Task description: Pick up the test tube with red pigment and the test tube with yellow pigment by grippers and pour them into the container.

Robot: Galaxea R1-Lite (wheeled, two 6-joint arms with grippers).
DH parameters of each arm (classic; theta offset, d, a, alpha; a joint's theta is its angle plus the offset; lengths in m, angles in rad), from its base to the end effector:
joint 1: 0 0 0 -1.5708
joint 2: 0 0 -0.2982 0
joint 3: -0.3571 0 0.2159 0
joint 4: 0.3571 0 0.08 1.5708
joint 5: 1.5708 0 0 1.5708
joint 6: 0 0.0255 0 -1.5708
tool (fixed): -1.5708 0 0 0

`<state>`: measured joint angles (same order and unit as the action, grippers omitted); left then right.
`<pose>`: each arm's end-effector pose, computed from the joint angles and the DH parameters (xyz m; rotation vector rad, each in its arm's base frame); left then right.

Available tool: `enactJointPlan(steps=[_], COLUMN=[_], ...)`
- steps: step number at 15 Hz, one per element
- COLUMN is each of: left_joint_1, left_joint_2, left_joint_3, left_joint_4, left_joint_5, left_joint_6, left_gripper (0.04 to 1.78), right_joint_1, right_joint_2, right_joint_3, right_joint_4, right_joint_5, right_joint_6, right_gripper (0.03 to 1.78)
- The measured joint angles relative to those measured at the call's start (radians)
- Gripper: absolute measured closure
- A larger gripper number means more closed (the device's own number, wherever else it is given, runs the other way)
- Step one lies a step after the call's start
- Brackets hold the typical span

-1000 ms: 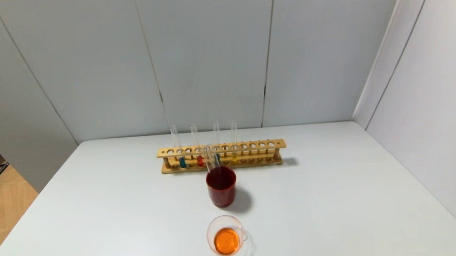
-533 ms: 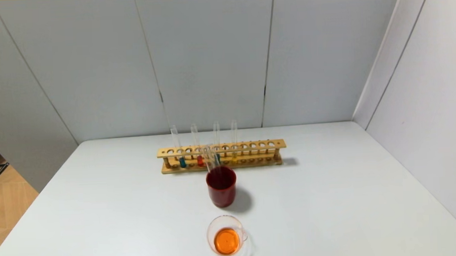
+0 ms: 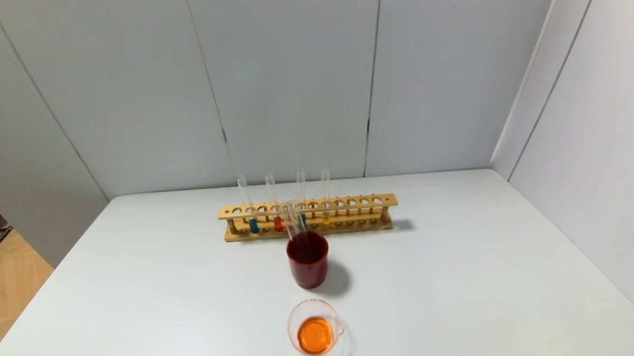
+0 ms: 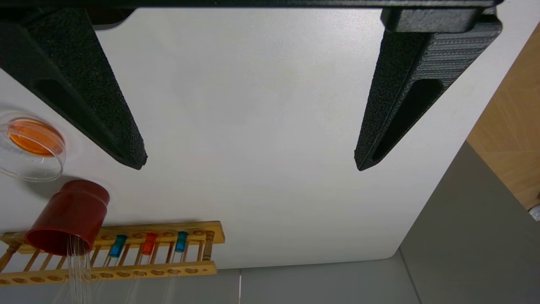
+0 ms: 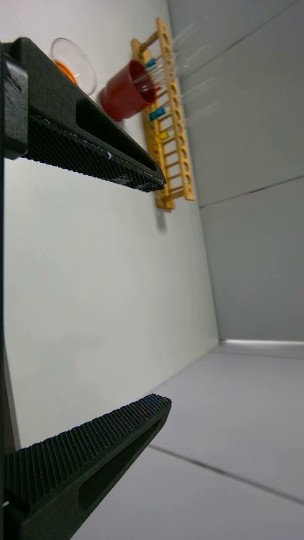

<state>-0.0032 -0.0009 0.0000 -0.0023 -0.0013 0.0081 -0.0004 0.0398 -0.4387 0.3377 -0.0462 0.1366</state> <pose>0.0095 -0.0001 0.0757 0.0081 -0.0032 -0.0045 -0.0356 -0.0012 0.1664 0.1379 -0.0643 -0.0423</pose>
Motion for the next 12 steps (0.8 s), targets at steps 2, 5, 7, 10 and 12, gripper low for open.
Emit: enactJointPlan(steps=[2, 5, 7, 10, 12], left_joint_1=[0.000, 0.000, 0.000, 0.000, 0.000], left_joint_2=[0.000, 0.000, 0.000, 0.000, 0.000], left_joint_3=[0.000, 0.000, 0.000, 0.000, 0.000], left_joint_4=[0.000, 0.000, 0.000, 0.000, 0.000], left_joint_5=[0.000, 0.000, 0.000, 0.000, 0.000], left_joint_6=[0.000, 0.000, 0.000, 0.000, 0.000], left_gripper=[0.08, 0.08, 0.08, 0.08, 0.08], right_joint_1=[-0.001, -0.001, -0.001, 0.000, 0.000], right_joint_2=[-0.026, -0.038, -0.040, -0.041, -0.041], right_joint_3=[0.149, 0.335, 0.370, 0.389, 0.393], right_joint_4=[-0.096, -0.225, -0.244, -0.232, -0.233], right_joint_5=[0.019, 0.043, 0.048, 0.046, 0.049], right_joint_6=[-0.014, -0.079, -0.100, -0.185, -0.196], right_gripper=[0.06, 0.06, 0.06, 0.06, 0.06])
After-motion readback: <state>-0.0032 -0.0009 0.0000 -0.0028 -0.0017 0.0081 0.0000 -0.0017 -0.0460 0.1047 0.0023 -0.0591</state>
